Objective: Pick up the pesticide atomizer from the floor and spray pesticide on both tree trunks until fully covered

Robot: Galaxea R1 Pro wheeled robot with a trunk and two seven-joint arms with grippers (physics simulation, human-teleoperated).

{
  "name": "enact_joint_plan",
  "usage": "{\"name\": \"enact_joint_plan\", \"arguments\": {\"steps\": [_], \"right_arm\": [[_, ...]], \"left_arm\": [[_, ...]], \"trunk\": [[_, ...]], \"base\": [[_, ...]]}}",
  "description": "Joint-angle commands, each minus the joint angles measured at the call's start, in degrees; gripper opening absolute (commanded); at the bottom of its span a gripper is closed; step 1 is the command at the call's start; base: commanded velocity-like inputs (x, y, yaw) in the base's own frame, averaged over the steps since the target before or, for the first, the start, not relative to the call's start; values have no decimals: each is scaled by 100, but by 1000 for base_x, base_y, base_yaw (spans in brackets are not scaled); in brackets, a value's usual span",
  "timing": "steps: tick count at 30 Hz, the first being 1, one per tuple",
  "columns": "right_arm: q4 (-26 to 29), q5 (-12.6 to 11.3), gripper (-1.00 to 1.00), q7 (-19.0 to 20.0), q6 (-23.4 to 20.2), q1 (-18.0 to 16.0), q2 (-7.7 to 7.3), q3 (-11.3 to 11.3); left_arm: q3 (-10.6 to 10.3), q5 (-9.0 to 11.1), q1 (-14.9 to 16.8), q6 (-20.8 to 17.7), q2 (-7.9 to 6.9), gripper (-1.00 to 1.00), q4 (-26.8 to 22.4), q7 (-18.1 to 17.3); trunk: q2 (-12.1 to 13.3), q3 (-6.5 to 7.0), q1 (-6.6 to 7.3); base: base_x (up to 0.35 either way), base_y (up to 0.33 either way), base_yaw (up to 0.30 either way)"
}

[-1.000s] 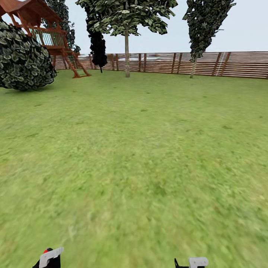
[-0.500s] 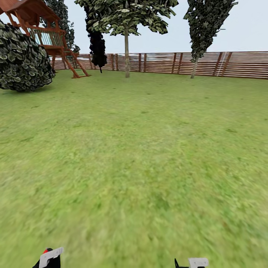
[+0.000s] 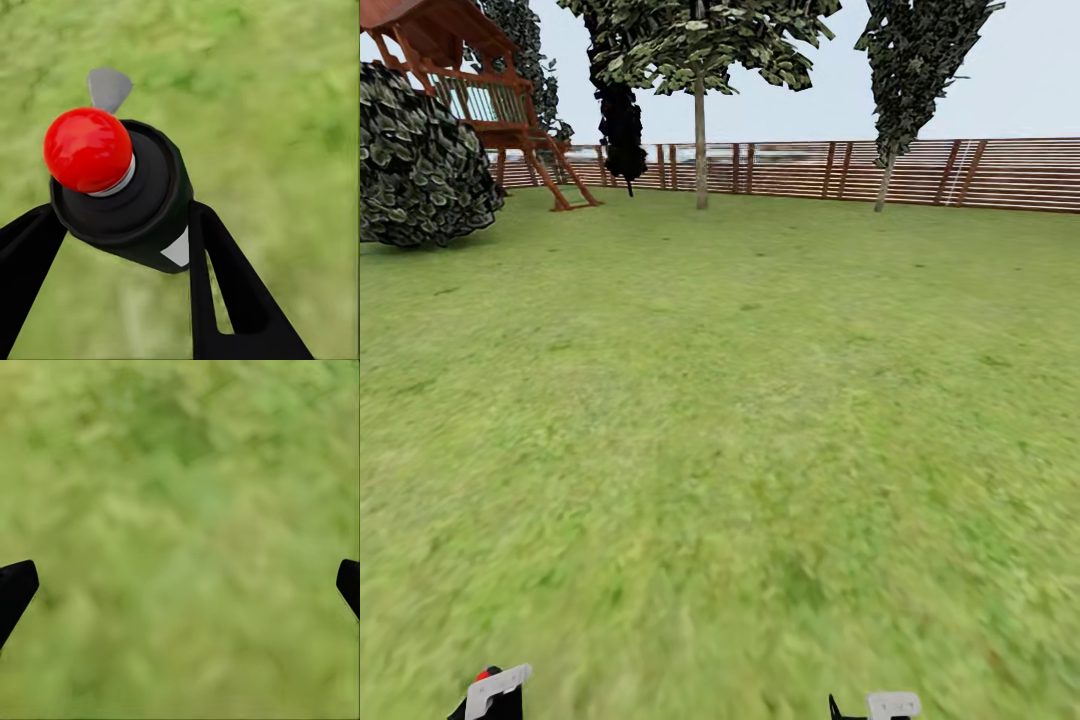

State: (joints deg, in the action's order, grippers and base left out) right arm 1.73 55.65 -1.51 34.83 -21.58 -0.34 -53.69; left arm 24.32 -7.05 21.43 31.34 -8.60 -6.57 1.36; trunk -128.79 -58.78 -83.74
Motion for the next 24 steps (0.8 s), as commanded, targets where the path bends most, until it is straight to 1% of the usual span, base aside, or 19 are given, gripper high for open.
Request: {"name": "enact_joint_plan", "arguments": {"steps": [1, 24], "right_arm": [[-6, 60, 100, -16, 15, -3, -2, -45], [-6, 60, 100, -16, 15, 5, -2, -45]], "left_arm": [[38, -60, 4, 21, -1, -100, 6, 14], [35, -60, 1, 30, -2, -100, 81, 14]], "trunk": [[-2, -5, -3], [-2, -5, -3]], "base": [[338, 0, 0], [338, 0, 0]]}}
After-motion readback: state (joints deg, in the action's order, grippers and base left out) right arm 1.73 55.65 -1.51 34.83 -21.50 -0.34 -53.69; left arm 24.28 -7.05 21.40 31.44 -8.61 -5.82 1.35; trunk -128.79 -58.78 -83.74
